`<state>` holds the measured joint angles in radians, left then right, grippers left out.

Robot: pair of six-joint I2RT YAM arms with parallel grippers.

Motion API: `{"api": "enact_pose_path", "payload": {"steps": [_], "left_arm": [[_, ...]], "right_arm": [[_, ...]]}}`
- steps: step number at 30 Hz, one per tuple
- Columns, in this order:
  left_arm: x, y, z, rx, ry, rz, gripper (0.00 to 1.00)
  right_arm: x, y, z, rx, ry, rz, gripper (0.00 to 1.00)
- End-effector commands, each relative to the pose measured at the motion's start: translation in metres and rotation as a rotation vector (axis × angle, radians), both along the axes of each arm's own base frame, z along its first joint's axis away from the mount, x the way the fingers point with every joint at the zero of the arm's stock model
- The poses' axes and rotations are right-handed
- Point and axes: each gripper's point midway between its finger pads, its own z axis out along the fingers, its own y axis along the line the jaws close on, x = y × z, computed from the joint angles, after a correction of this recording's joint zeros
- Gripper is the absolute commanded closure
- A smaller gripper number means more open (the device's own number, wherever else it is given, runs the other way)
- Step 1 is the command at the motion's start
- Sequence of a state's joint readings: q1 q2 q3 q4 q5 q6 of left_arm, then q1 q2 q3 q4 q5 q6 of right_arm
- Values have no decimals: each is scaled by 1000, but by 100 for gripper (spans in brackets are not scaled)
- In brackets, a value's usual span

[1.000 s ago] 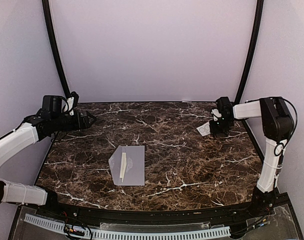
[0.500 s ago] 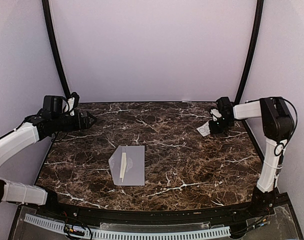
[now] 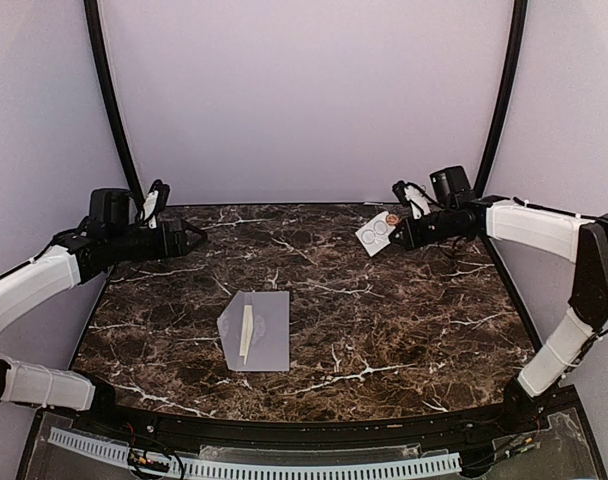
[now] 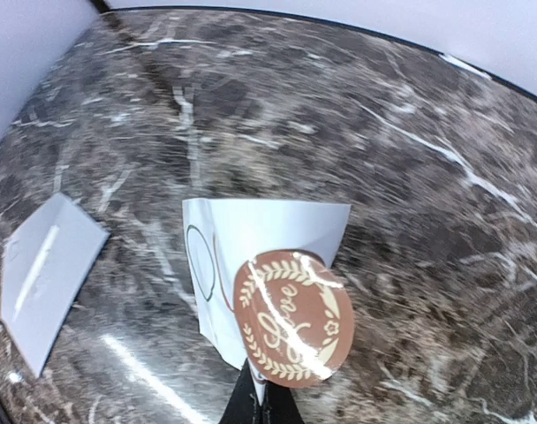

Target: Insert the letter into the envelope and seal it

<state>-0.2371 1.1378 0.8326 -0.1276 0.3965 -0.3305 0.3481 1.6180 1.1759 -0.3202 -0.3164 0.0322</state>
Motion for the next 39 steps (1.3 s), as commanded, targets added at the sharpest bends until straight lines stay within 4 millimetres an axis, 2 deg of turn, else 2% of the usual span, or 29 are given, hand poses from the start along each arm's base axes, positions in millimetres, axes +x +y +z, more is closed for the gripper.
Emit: {"api": "enact_pose_path", "payload": {"steps": [1,2,4,7,9,12,17,19,21,22,24,30,32,37,39], "left_arm": [[-19,-56,34,-117,-68,-160,9],[-20,-64,43,-130,-83,-179,10],[-33,-93,53,-174,-76,-271,9],[-44,-119,73,-260,-89,-357,10],[-52,-135,77,-296,-80,-419,10],[-65,-160,72,-304,-48,-498,10],[-76,-183,67,-294,-27,-572,10],[-82,-190,66,-312,-15,-610,13],[-89,-196,68,-336,-11,-654,24],[-94,-199,69,-345,-10,-678,34],[-97,-201,70,-351,-9,-699,46],[-101,-200,65,-343,0,-705,71],[-101,-200,63,-341,6,-705,76],[-104,-200,61,-344,17,-720,78],[-105,-201,61,-350,18,-732,83]], "right_arm": [[-50,67,40,111,-22,227,100],[-62,80,47,124,-24,272,100],[-85,103,60,148,-25,357,100],[-117,132,75,174,-29,463,100],[-135,148,83,189,-25,521,100],[-160,169,89,190,-21,600,100],[-184,192,94,177,-19,686,100],[-187,197,92,167,-17,703,100],[-189,201,90,157,-13,713,100],[-190,203,89,154,-10,716,100],[-190,205,88,154,-8,719,100],[-188,205,89,149,-17,711,100],[-188,204,91,146,-21,707,100],[-187,204,92,143,-24,702,100],[-187,203,92,142,-22,702,100]]}}
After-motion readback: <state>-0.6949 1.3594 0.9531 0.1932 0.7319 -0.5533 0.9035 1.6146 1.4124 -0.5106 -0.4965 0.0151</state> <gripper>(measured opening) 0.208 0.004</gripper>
